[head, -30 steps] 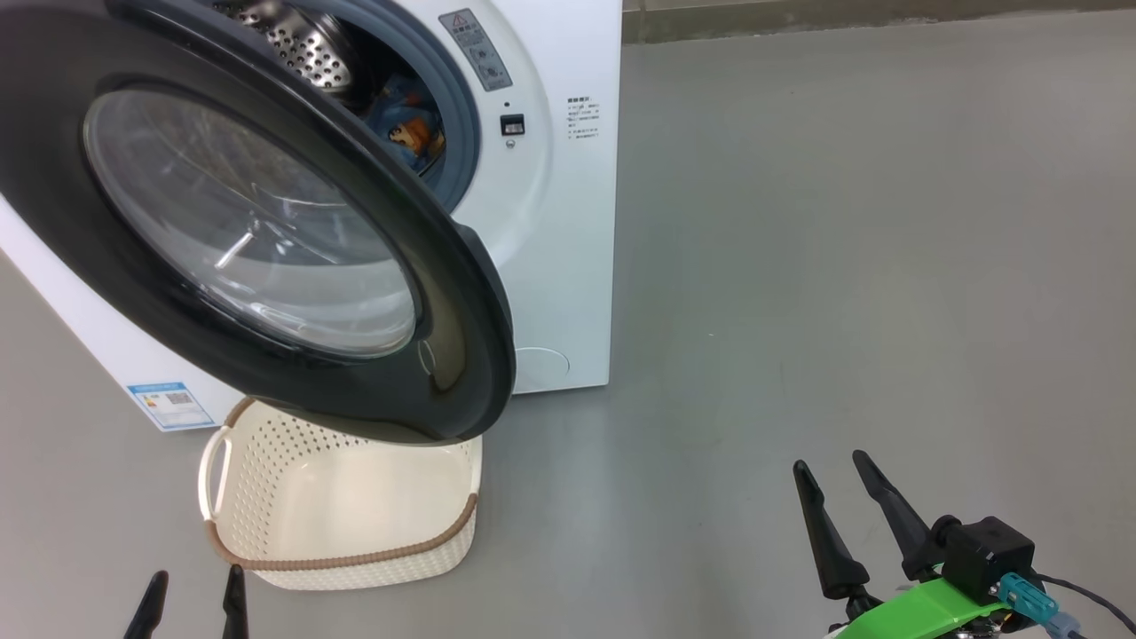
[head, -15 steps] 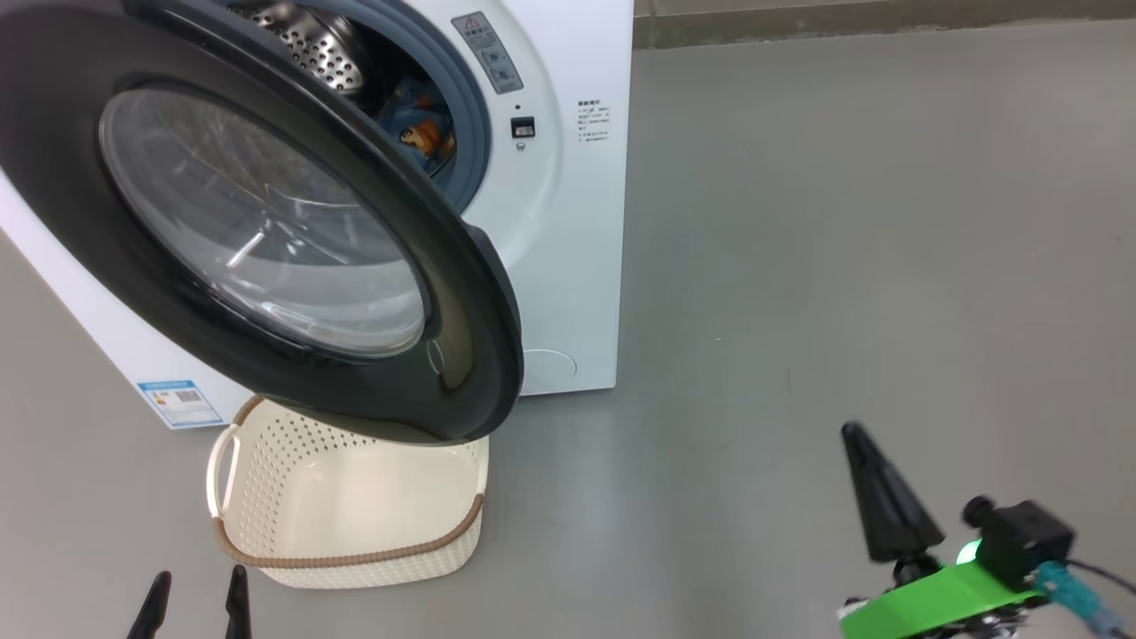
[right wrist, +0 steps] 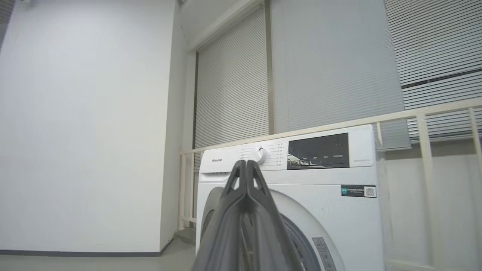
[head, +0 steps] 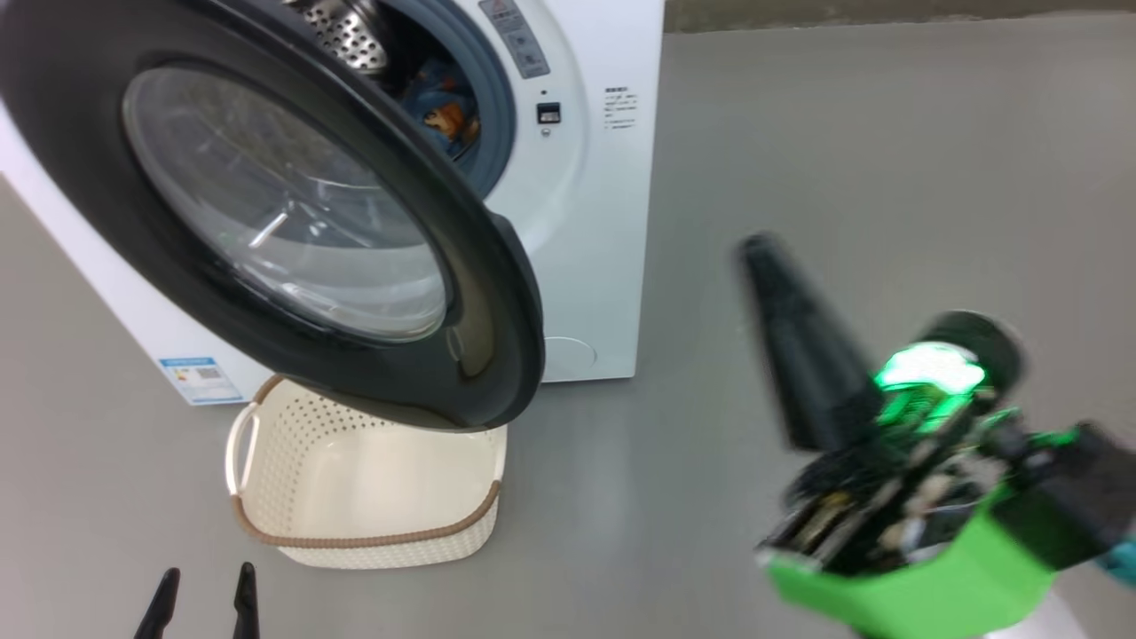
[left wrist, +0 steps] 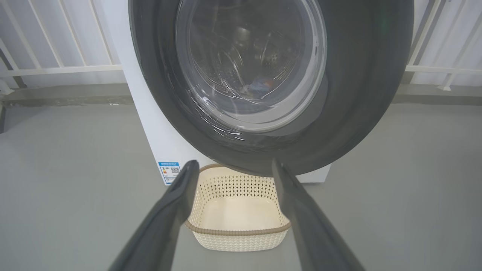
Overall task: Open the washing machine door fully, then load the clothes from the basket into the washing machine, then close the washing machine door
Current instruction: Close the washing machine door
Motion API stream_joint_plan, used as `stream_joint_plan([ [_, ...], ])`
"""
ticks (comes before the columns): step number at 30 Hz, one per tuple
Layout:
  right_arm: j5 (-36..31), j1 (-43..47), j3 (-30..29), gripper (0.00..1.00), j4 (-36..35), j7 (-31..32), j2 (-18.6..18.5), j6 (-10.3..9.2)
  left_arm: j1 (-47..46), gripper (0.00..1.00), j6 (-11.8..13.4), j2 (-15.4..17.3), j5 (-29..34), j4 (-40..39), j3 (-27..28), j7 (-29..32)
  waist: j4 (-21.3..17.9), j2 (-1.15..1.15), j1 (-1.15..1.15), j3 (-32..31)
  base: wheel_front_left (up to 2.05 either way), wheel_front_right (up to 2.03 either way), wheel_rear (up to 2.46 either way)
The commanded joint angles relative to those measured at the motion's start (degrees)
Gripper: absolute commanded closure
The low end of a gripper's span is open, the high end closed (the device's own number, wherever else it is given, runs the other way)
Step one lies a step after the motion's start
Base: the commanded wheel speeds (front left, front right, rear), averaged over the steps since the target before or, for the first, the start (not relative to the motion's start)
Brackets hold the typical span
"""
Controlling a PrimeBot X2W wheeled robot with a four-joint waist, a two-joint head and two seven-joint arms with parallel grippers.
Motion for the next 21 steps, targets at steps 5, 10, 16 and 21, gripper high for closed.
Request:
stream_joint_plan([
  [5, 4.8, -6.3, 13.9, 1.00, 0.3, -0.2, -2.6, 0.09, -3.6, 0.00, -0.1, 0.3, 0.3, -1.2, 0.4, -0.4, 3.6, 0.00, 0.00, 0.6, 0.00, 0.00, 0.00],
  [10, 7.6, -7.9, 20.2, 1.00, 4.6, -0.2, -3.4, 0.09, -5.0, 0.00, -0.1, 0.3, 0.0, -1.1, -1.2, -0.4, 6.0, 0.00, 0.00, 1.6, 0.00, 0.00, 0.00],
  [16, 9.8, -8.4, 26.2, 1.00, 14.0, -0.1, -3.9, 0.09, -7.2, 0.00, -0.1, 0.2, -0.7, -1.0, -3.5, -0.4, 9.7, 0.00, 0.00, 3.9, 0.00, 0.00, 0.00],
  [21, 10.8, -9.3, 27.2, 1.00, 21.7, -0.2, -3.7, 0.09, -9.3, 0.00, -0.1, 0.2, -1.6, -1.1, -5.1, -0.4, 12.4, 0.00, 0.00, 7.0, 0.00, 0.00, 0.00],
])
